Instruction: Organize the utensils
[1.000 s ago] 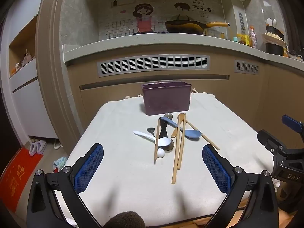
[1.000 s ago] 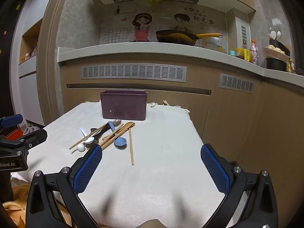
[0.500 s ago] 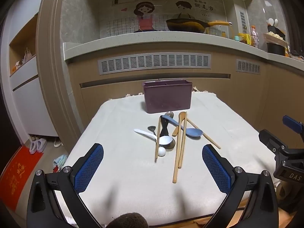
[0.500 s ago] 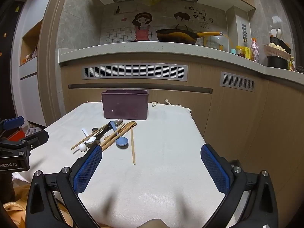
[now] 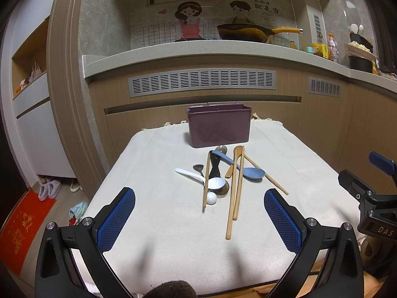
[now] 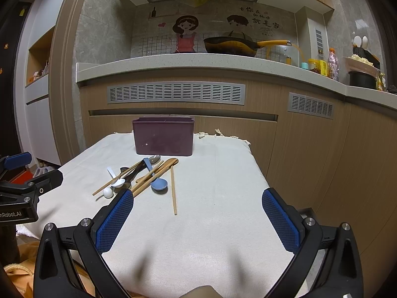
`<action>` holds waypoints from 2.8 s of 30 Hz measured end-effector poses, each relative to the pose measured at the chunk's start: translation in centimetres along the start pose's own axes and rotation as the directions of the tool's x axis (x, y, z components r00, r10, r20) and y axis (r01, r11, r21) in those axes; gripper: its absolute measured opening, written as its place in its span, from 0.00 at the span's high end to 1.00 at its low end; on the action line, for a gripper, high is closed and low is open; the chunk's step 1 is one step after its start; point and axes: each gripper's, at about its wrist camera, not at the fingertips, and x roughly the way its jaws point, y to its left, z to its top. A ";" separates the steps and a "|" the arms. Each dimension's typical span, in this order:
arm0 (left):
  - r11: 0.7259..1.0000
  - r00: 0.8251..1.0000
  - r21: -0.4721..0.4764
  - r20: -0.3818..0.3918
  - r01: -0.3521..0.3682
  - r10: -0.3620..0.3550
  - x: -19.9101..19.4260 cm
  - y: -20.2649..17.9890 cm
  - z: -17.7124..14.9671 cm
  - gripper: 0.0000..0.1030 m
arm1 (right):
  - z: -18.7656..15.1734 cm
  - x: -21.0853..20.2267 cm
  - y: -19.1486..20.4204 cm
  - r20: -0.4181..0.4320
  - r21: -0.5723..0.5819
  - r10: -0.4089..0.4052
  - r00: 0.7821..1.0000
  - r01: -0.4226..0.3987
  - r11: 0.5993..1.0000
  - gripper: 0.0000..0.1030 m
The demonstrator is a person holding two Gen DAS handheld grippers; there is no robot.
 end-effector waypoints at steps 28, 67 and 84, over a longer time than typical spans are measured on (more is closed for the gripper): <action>1.000 1.000 0.001 -0.005 -0.004 0.004 0.2 -0.2 -0.1 0.00 | 0.0 0.2 0.0 -0.006 0.007 0.005 1.000 -0.005 1.000 0.00; 1.000 1.000 0.018 -0.016 -0.010 0.010 2.9 -0.2 1.4 0.00 | 1.1 2.0 0.2 0.003 -0.001 0.003 1.000 -0.003 1.000 0.00; 0.998 0.993 -0.003 -0.095 0.064 -0.064 11.3 1.9 5.4 0.00 | 5.1 10.6 0.6 -0.065 -0.086 -0.002 0.998 -0.004 0.996 0.00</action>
